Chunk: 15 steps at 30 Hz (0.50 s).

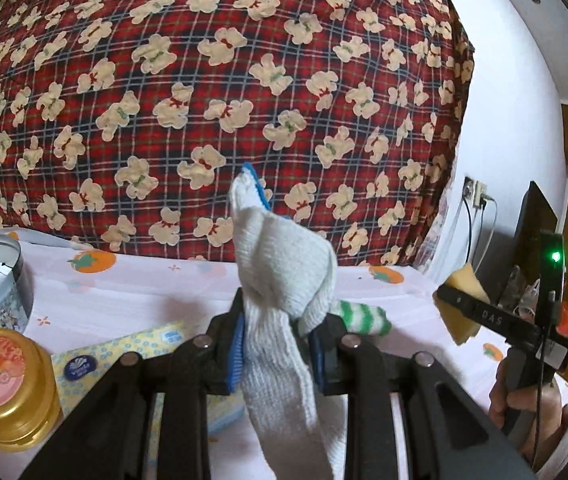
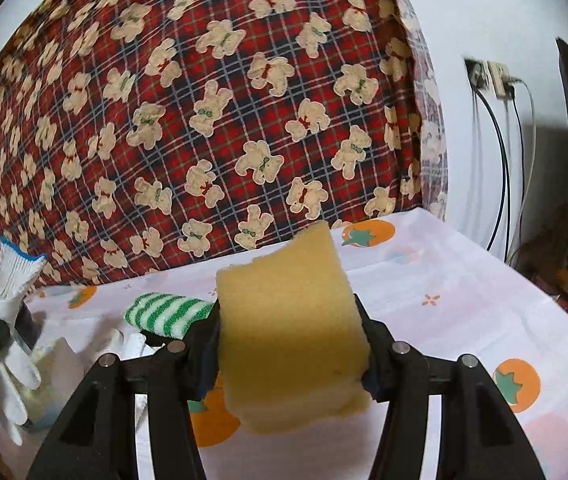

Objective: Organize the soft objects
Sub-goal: 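Lift and carry the sponge with the right tool while the left tool carries the glove to the tin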

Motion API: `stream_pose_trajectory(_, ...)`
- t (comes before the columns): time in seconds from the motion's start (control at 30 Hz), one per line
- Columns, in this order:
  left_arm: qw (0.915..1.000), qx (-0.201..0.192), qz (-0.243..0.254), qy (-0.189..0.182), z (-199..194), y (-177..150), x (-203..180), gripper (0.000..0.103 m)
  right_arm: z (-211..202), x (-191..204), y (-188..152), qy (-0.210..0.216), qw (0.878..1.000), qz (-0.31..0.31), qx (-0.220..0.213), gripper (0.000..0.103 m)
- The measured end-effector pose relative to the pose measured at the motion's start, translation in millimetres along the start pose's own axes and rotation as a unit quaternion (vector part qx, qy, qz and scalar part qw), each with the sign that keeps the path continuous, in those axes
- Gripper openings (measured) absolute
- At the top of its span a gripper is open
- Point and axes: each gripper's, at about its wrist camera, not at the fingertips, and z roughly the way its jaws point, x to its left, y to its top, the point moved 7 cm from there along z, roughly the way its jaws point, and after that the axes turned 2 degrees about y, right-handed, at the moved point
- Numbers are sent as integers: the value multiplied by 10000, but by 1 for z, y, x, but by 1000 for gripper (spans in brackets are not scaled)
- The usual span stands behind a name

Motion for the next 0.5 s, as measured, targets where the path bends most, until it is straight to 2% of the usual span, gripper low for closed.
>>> stream_pose_trajectory(0.1, 9999, -21, 101, 2, -3, -2, -2, 25, -5, 0, 0, -124, 9999, -8, -115, 58)
stream_pose_trajectory(0.23, 9998, 27, 197, -86, -6, -6, -5, 25, -8, 8, -4, -88, 9999, 81, -61, 58)
stream_pose_trajectory(0.4, 9989, -9, 463, -89, -13, -10, -12, 25, -25, 27, -3, -251, 9984, -307, -402, 58)
stream_pose_trajectory(0.5, 9983, -77, 568, -141, -19, -10, -14, 25, -32, 35, -5, -230, 9980, -367, -454, 58)
